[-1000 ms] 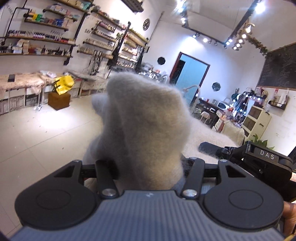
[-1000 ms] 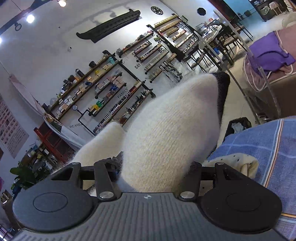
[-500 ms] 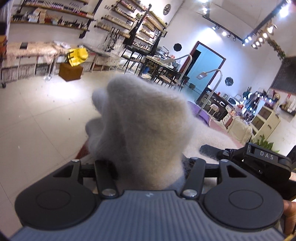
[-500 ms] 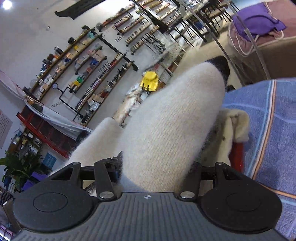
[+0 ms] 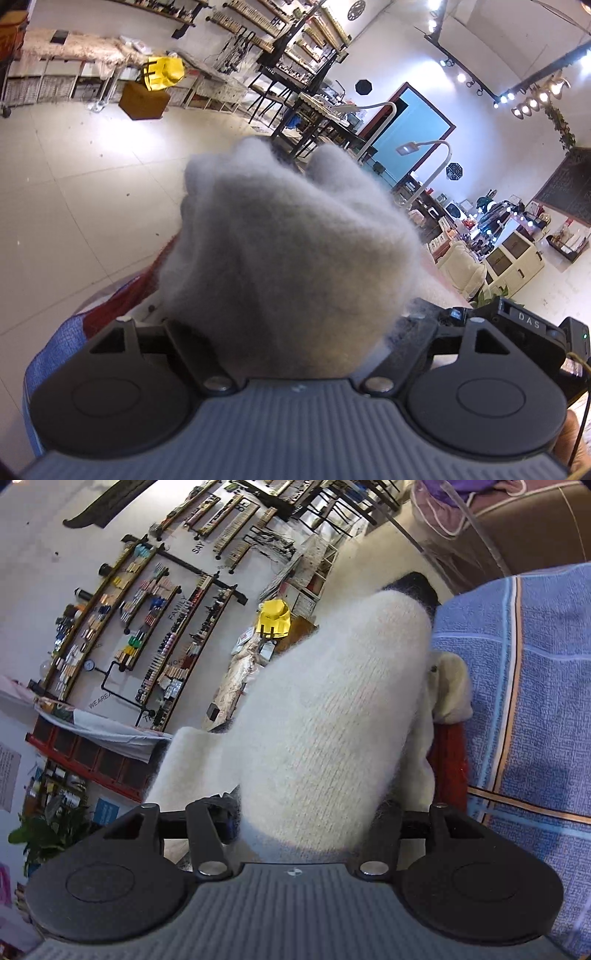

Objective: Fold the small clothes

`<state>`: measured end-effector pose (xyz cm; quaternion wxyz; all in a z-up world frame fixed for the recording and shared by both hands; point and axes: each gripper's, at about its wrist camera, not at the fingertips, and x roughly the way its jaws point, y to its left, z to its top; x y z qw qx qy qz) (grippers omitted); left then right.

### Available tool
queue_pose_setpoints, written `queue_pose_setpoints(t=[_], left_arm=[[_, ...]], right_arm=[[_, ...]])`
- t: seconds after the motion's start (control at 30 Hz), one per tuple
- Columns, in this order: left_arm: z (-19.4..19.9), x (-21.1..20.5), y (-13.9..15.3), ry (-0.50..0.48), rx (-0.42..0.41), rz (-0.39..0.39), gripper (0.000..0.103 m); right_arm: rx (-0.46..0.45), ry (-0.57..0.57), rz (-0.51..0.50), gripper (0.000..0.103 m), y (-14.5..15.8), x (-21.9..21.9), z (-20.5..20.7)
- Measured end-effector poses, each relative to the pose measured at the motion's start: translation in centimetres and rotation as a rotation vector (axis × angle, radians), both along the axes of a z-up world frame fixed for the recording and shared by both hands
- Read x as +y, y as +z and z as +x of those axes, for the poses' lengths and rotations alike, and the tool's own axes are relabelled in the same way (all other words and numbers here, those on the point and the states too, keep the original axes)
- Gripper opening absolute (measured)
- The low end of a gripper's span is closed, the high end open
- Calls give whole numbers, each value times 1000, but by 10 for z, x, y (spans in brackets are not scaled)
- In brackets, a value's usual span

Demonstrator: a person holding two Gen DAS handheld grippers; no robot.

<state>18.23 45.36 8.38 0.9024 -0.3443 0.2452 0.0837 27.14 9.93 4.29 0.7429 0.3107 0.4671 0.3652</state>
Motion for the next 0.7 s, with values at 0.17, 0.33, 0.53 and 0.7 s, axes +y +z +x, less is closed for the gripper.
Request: queue_pose_setpoints(t=[0.17,0.33,0.53,0.7], left_arm=[[3,-6,1,0,0,6,88],[3,-3,4,-2,8,-7,92],[-4,-10,23,22,61,75,103],[-28,-20,51,98,56,215,103]], right_arm=[[4,-9,-10,95,0,2,-2],[-45,-7,-33,103,2,3,-6],[-81,-32,-52,103,9,-3,-7],[-199,-25,-110,103,29,-14,-16]])
